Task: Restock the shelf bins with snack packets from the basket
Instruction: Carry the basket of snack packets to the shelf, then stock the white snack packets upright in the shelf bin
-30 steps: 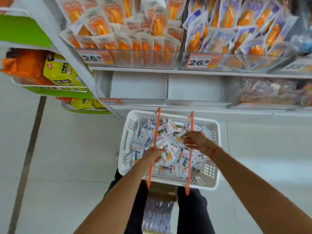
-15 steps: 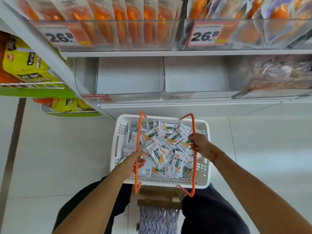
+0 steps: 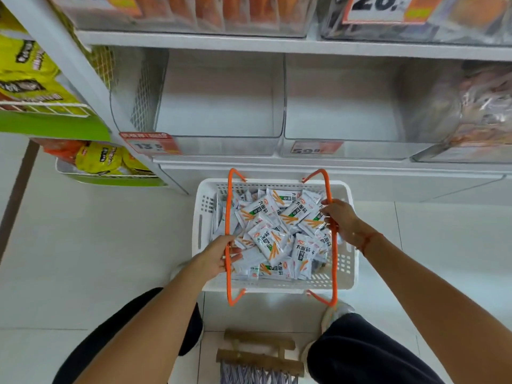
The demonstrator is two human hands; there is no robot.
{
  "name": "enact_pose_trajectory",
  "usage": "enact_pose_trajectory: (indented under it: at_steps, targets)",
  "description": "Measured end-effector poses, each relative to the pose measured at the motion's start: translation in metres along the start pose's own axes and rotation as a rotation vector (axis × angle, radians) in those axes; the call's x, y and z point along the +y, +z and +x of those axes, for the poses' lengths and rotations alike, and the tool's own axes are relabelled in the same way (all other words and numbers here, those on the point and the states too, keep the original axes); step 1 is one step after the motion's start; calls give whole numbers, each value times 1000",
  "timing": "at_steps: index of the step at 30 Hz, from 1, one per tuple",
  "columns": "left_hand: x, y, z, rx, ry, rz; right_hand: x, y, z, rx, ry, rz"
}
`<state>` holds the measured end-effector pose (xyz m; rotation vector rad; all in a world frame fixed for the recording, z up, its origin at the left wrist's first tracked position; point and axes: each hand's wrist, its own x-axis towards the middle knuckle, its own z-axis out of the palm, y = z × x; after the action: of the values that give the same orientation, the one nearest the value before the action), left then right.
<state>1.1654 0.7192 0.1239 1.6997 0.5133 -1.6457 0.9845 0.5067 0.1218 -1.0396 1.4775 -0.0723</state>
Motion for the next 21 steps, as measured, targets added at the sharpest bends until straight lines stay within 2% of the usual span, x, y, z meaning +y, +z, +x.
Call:
enact_pose_trajectory:
  at_steps: [6, 10, 13, 14, 16, 18, 21]
  targets:
    - [-3, -9, 17, 75, 151, 64, 8, -10, 11, -19, -10, 25]
    - [-11, -14, 40, 281, 395, 142, 21, -7, 22, 50, -78, -30]
    - [-17, -35, 65, 624, 528, 587, 47, -12, 30, 342, -238, -467]
    - [-19, -42, 74, 693, 573, 700, 56, -14, 33, 423, -306, -600]
    - [-18, -52, 90, 735, 619, 845, 75, -13, 43, 533, -370, -843]
    - [-15, -59, 107, 806, 628, 1053, 90, -10, 57, 618, -356, -1033]
    - [-12, -57, 134, 877, 621, 1317, 111, -6, 75, 650, -299, -1321]
